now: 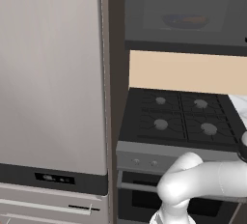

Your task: Place the bowl containing the carrot and eggplant in the microwave. Close the microwave door and press the start button to microwave the meal.

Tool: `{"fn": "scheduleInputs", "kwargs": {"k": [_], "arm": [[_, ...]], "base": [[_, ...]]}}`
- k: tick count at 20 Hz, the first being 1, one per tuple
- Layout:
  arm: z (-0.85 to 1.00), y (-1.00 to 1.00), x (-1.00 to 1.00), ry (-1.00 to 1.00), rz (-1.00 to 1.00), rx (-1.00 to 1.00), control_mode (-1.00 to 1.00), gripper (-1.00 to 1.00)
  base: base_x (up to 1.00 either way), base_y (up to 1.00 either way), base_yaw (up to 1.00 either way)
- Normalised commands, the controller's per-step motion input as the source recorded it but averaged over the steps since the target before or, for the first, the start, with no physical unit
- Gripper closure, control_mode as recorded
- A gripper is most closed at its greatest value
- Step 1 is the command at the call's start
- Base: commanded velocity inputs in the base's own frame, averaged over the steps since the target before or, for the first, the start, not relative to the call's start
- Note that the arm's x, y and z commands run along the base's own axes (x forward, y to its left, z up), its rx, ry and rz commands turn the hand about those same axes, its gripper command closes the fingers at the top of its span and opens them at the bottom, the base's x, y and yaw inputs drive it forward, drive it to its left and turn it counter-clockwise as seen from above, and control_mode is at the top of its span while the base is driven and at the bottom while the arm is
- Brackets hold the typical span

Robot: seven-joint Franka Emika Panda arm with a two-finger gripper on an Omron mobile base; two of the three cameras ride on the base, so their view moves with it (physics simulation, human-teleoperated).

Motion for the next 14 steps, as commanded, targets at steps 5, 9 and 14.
{"fn": "scheduleInputs", "kwargs": {"k": [5, 9, 14], "arm": [[0.00, -0.18, 0.19, 0.00, 0.00, 0.01, -1.00, 1.00], [0.00, -0.20, 0.12, 0.00, 0.00, 0.00, -1.00, 1.00], [0.00, -0.10, 0.13, 0.00, 0.00, 0.00, -1.00, 1.00]], "base": [[0.00, 0.00, 0.00], [0.00, 0.00, 0.00], [0.00, 0.00, 0.00]]}}
